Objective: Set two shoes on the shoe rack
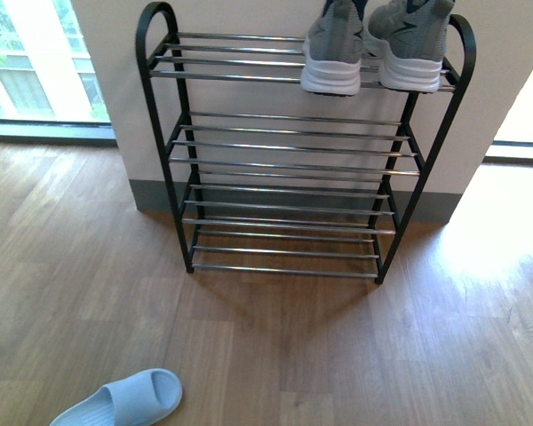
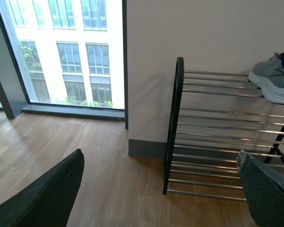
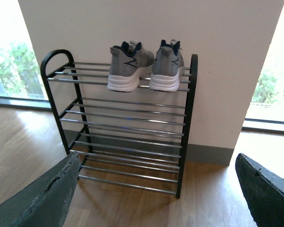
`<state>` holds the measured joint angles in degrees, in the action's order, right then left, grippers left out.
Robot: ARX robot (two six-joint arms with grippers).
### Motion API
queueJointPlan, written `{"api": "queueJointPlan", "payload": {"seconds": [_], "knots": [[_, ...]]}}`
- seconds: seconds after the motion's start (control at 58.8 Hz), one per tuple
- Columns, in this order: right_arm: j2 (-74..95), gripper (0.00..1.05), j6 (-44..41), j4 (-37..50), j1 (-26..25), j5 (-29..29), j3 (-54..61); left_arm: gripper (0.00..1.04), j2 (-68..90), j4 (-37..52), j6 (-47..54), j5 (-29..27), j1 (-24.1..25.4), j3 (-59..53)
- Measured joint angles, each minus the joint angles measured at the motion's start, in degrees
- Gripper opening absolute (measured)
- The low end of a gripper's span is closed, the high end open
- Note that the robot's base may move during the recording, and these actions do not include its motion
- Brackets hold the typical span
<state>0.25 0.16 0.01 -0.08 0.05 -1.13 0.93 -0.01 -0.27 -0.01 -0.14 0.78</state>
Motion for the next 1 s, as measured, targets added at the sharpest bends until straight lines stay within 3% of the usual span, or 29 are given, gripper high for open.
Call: {"api": "queueJointPlan", "payload": {"seconds": [1.003], "knots": [[0.0, 0.96, 0.0, 0.0, 0.0, 0.0, 0.0, 0.95, 0.0, 0.0, 0.0, 0.0, 0.0, 0.0]]}}
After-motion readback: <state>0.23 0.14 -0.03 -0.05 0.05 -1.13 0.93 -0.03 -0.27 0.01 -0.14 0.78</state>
